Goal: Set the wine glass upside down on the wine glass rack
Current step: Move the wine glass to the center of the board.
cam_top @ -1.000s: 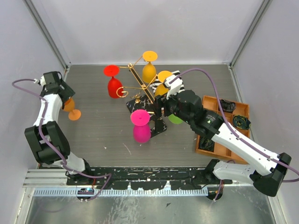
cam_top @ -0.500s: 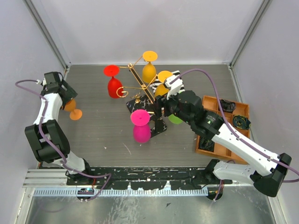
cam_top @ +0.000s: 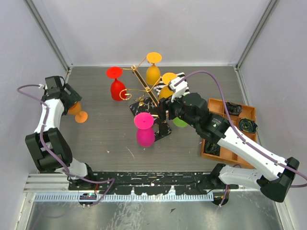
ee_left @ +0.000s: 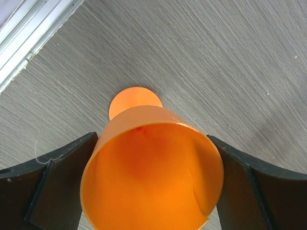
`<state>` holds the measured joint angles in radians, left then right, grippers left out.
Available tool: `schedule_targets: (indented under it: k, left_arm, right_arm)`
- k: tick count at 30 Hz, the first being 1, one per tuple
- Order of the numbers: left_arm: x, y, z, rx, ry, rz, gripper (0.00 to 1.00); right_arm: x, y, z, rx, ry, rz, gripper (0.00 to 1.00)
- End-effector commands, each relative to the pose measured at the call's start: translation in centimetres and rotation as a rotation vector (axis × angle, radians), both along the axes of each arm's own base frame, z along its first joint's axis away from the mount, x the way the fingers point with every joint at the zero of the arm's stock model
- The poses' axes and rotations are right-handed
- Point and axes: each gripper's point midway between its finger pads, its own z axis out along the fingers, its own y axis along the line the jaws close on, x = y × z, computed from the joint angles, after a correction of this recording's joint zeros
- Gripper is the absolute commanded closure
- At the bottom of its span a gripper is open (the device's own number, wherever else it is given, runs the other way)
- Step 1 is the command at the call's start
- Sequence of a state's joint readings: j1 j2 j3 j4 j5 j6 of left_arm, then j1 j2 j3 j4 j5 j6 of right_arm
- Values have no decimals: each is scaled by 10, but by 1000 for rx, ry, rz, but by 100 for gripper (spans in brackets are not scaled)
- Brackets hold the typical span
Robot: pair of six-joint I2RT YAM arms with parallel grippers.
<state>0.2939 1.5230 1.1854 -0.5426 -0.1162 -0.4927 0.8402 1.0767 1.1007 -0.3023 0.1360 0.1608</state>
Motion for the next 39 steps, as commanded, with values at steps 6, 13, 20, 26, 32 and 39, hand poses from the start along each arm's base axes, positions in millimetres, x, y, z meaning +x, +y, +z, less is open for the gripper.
schedule_targets:
  k: [6,13,20,26,32,39]
  left_arm:
    - [-23,-18,20,-32,-49,-35,1]
    - [-35,-22,17,11,7,-85,2]
    - [-31,-10,7,48,79,-76,1]
    - [-24,-9,0,61,154,-107,0]
    - [-24,-4,7,100,147,-90,3]
    - [-21,-4,22,131,120,-92,9]
  right_arm:
    - [-11,-5,-31,-50,104,6,30]
    - [-11,-4,-31,-45,107,11,30]
    - [-13,-4,-28,-40,104,15,30]
    - [-12,-7,-27,-39,99,8,30]
    - [-12,-6,-26,-38,98,9,30]
    - [-13,-6,-27,-39,99,13,30]
